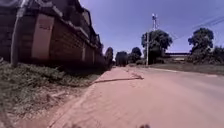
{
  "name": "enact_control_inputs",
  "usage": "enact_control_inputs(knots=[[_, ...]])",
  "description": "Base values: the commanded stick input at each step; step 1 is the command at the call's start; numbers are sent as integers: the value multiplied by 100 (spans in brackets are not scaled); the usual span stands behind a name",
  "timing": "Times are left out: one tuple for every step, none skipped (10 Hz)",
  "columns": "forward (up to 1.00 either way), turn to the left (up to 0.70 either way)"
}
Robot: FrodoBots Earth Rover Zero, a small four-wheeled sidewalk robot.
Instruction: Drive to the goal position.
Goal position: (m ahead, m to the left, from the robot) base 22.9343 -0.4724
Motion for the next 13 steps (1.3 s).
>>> enact_control_inputs(knots=[[30, 0], [30, 0], [30, 0], [30, 0], [30, 0], [30, 0], [30, 0], [30, 0], [30, 0], [30, 0], [30, 0], [30, 0], [30, 0]])
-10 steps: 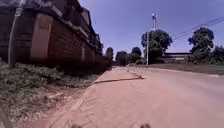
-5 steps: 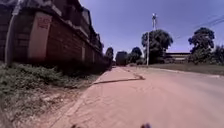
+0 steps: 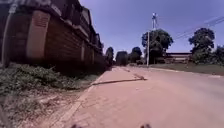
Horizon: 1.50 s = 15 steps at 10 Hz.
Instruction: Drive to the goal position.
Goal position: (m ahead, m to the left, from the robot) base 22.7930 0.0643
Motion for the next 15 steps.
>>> enact_control_inputs(knots=[[30, 0], [30, 0], [30, 0], [30, 0], [30, 0], [30, 0], [30, 0], [30, 0], [30, 0], [30, 0], [30, 0], [30, 0], [30, 0], [30, 0], [30, 0]])
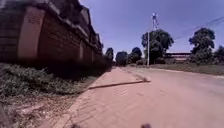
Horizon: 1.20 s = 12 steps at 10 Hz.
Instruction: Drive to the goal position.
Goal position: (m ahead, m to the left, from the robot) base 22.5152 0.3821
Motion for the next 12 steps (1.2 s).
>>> enact_control_inputs(knots=[[30, 0], [30, 0], [30, 0], [30, 0], [30, 0], [30, 0], [30, 0], [30, 0], [30, 0], [30, 0], [30, 0], [30, 0]])
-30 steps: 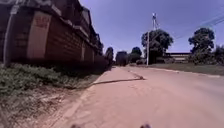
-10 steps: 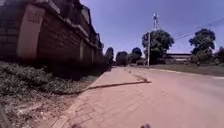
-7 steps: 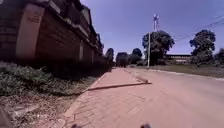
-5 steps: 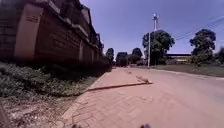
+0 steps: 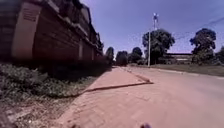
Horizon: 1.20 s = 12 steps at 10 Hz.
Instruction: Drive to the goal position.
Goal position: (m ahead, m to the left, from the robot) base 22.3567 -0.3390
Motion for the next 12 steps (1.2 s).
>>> enact_control_inputs(knots=[[30, 0], [30, 0], [30, 0], [30, 0], [30, 0], [30, 0], [30, 0], [30, 0], [30, 0], [30, 0], [30, 0], [30, 0]])
